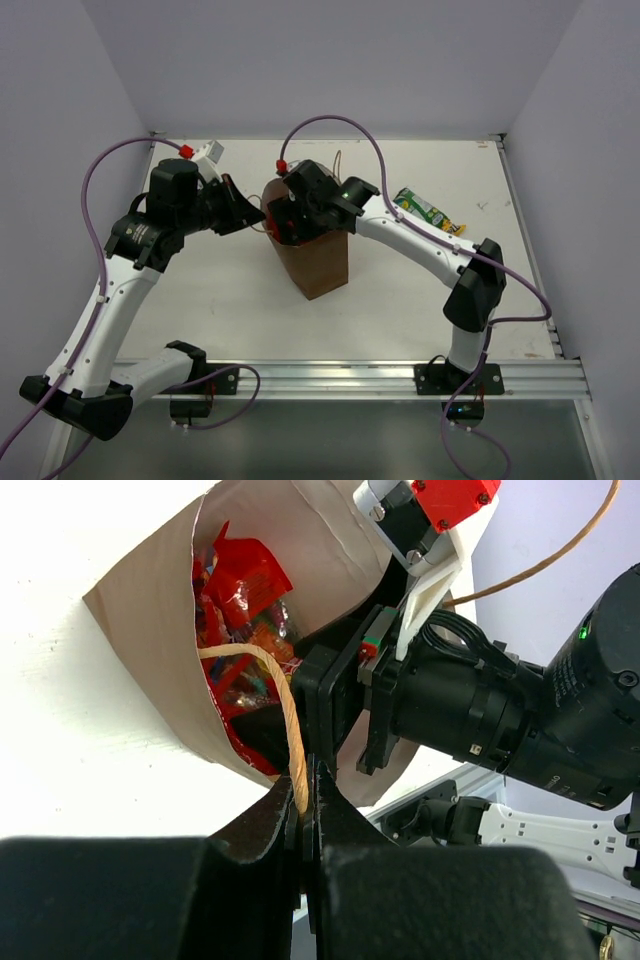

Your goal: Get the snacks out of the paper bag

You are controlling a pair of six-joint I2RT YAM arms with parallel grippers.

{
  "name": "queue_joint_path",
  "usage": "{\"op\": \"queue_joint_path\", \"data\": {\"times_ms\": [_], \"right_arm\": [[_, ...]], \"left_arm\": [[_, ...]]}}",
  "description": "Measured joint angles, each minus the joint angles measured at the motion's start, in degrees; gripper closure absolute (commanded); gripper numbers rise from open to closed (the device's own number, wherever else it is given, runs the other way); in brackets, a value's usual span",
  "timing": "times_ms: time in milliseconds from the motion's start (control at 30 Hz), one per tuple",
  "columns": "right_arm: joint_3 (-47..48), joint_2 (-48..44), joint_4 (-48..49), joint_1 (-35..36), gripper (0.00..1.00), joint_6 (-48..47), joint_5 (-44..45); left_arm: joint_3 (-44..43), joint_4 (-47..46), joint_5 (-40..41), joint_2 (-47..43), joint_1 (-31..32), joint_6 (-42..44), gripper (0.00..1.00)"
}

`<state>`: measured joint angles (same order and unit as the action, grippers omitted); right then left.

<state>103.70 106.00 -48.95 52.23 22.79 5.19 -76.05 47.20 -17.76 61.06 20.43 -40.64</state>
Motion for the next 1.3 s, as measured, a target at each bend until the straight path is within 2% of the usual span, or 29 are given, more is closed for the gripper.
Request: {"op": "queue_joint_path", "data": {"times_ms": [167,367,400,467,500,533,567,633,967,1300], "right_arm": [[0.5,0.7,0.3,0.2,0.14,-1.0,-0.9],[3.3,5.4,0.3,0.4,0.32,-2.5,0.1],[3.3,5.9,0.3,0.4,0.42,-2.7,0.2],[3.3,6.4,0.6,0.4,0.54,-3.1,0.7],[3.3,6.4,0.7,0.4,0.68,-3.2,0.9],[3.3,6.4,0.7,0.4,0.74,-3.4,1.2],[3.3,6.4,0.9,0.5,0.88,-3.5,1.3],[3.3,6.4,1.1,0.6,0.98,-3.3,1.4],[2.9,0.4,0.7,0.8,1.0,-3.2,4.6],[12.6,-10.2,-2.8,0.8,1.0,-3.1,9.8]], "left_arm": [[0.0,-0.1,-0.2,0.0,0.0,0.0,0.98],[0.0,-1.4,-1.4,0.2,0.0,0.0,0.98],[0.0,-1.4,-1.5,0.2,0.0,0.0,0.98],[0.0,-1.5,-1.6,0.4,0.0,0.0,0.98],[0.0,-1.5,-1.7,0.4,0.0,0.0,0.98],[0.0,-1.5,-1.7,0.5,0.0,0.0,0.98],[0.0,-1.5,-1.7,0.6,0.0,0.0,0.98],[0.0,-1.5,-1.7,0.6,0.0,0.0,0.98],[2.3,-2.9,-1.8,0.5,0.0,0.0,0.98],[3.3,-3.0,-1.7,0.4,0.0,0.0,0.99]]}}
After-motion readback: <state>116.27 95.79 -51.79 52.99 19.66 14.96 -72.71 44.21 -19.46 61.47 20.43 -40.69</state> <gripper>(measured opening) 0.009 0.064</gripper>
